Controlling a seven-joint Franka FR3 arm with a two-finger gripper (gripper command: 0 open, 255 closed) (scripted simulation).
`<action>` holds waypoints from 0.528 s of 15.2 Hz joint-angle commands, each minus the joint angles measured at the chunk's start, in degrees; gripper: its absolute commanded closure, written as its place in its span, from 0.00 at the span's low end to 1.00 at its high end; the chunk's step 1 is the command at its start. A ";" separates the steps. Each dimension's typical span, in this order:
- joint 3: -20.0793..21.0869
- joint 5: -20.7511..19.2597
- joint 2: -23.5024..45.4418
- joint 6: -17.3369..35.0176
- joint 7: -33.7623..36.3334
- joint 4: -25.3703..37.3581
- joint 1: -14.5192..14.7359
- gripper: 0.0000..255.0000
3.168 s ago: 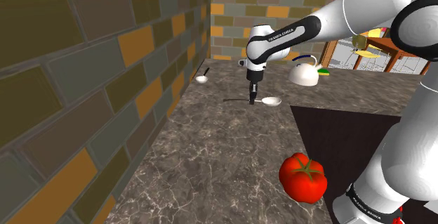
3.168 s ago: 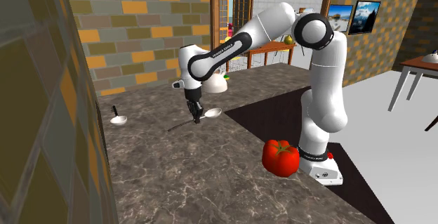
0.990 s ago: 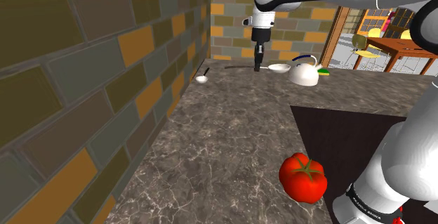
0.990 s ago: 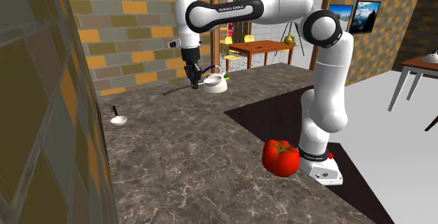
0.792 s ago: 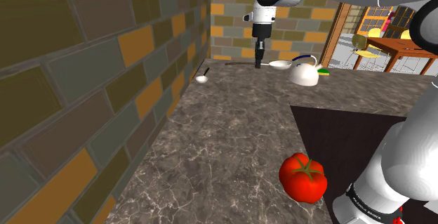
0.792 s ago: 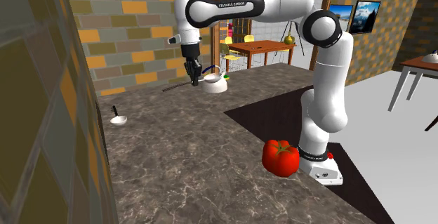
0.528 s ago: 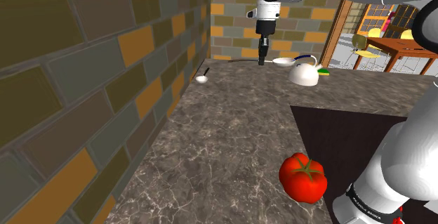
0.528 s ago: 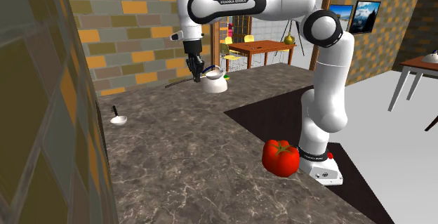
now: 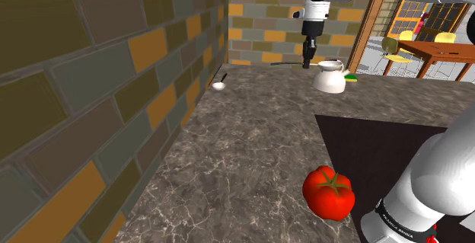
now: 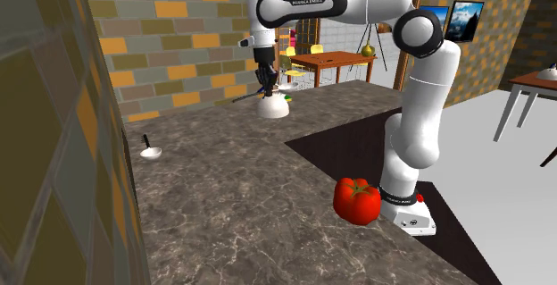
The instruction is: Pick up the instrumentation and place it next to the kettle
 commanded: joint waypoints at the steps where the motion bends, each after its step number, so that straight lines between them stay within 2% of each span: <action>1: -1.44 -0.71 -1.03 0.17 -2.65 -1.23 -1.23 1.00; 8: -6.75 -2.86 -2.33 -0.15 -11.91 -2.21 -5.40 1.00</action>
